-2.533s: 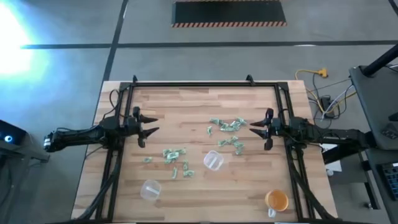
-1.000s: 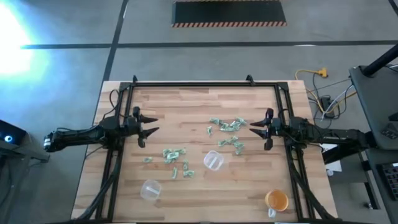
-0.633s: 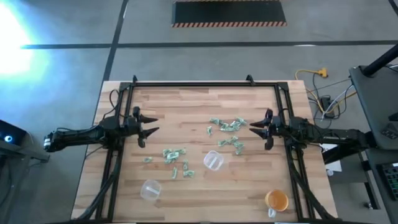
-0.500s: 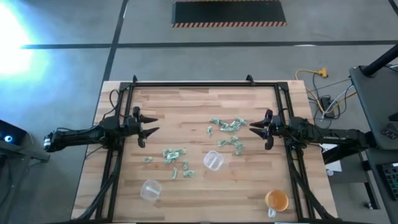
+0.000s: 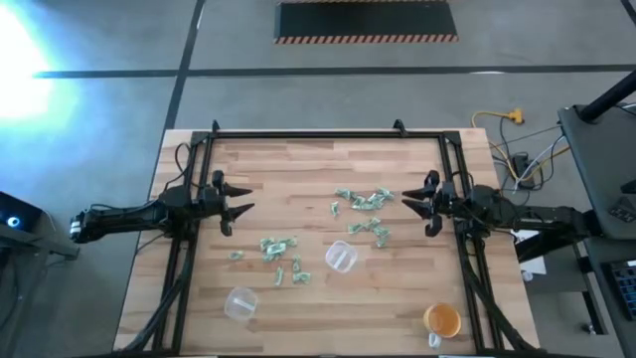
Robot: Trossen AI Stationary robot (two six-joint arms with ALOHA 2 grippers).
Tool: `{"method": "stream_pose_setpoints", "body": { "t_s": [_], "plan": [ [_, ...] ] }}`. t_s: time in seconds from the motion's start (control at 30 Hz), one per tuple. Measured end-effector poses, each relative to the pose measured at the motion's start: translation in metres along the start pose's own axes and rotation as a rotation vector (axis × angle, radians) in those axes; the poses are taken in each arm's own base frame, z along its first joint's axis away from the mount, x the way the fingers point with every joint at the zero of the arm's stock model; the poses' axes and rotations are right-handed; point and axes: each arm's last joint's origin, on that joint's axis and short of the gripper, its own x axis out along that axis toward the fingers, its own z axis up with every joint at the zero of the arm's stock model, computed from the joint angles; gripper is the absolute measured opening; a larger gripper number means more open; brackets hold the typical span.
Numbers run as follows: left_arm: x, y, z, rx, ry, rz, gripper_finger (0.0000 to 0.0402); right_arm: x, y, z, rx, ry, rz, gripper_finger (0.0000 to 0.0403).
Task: Pick and place items into bin
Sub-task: Put the light green packet into the bottom transparent bin
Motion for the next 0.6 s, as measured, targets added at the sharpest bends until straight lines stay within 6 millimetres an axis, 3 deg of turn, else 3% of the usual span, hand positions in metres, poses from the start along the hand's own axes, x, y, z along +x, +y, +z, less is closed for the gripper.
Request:
{"method": "stream_pose_setpoints", "body": {
  "t_s": [0.4,0.6],
  "plan": [
    [-0.003,0.001,0.023,-0.025,-0.239,0.007,0.0174,0.000,0.001,0.003,-0.045,-0.029,0.021,0.0105],
    [-0.003,0.001,0.024,-0.003,-0.244,0.019,0.0174,0.000,0.001,0.003,-0.049,-0.028,0.015,0.0105]
  ]
}}
